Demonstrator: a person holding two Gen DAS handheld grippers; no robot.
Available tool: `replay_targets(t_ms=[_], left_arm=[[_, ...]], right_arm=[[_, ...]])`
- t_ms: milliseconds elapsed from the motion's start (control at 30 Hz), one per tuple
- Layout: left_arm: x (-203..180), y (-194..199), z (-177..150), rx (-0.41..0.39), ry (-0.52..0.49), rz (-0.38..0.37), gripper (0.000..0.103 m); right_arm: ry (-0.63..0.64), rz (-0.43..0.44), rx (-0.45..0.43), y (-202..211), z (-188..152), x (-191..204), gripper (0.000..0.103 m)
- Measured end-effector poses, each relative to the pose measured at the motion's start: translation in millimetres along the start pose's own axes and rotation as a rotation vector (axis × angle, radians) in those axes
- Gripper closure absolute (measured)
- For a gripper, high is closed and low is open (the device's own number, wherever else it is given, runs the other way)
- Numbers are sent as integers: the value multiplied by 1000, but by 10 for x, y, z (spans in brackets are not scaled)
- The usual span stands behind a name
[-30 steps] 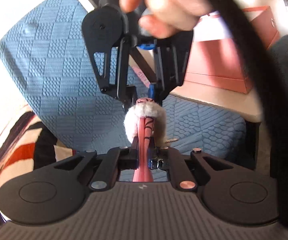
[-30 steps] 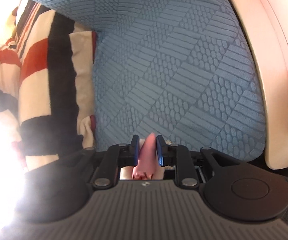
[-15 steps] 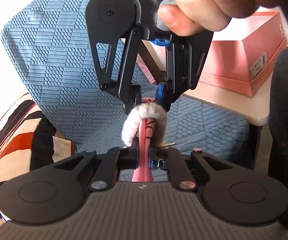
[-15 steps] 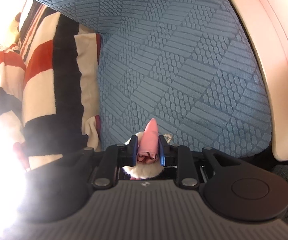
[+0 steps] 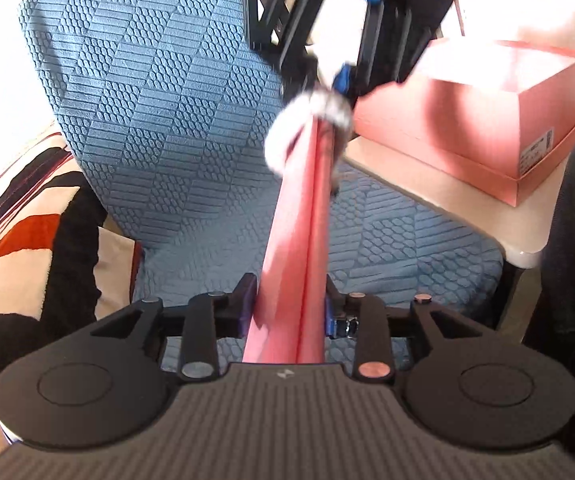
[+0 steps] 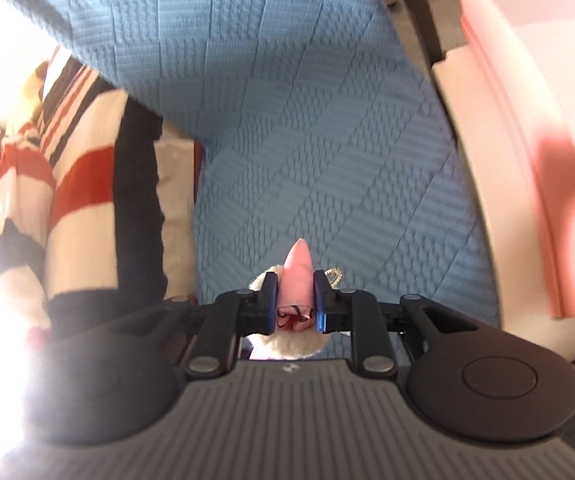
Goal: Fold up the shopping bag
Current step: 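Slide the hair tie over the pink strip with the right tool while the left tool holds it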
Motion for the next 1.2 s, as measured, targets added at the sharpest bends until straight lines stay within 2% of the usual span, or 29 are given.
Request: replay_targets(t_ms=[67,100,167,300,600,767,800,867,933,1033,1133,1200], left_arm=[[-1,42,18,-10,-8,-2,69],[-7,45,11,-19,-8,7,78],[24,36,19,-18,8,20,85],[87,8,27,-5,37,22,89],[112,-13,18,24,55,33,90],[125,-33,10,38,60,39,90],[129,-42,7,41,62,37,90],[144,-54,6,48,69,38,90],[161,-63,5,56,80,36,89],[184,-70,12,58,87,33,89],[180,-59,20,57,83,36,89],[168,-57,17,56,72,43,89]], right_arm=[[-11,-2,-15,28,36,-11,82],[-15,-1,-23,33,39,-16,81],[-24,1,-41,19,15,-17,80],[-60,41,-29,-76,-86,-45,79],[-99,73,9,-329,-381,40,80],[-106,72,-5,-337,-414,72,79],[-98,72,-15,-316,-417,85,77],[-89,77,-33,-277,-434,105,66],[-82,98,-46,-252,-461,123,65],[-82,123,-73,-233,-482,109,67],[-71,123,-95,-232,-488,98,78],[-51,118,-98,-244,-508,105,82]])
Point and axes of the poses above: each gripper's, at about its wrist camera, not at the fingertips, and y roughly against the way its jaws point, x to its left, z to its top, the point moved 2 cm from there along -y, roughly the way its jaws point, and after that the axes turned 12 degrees about z, right-handed, at the moved point
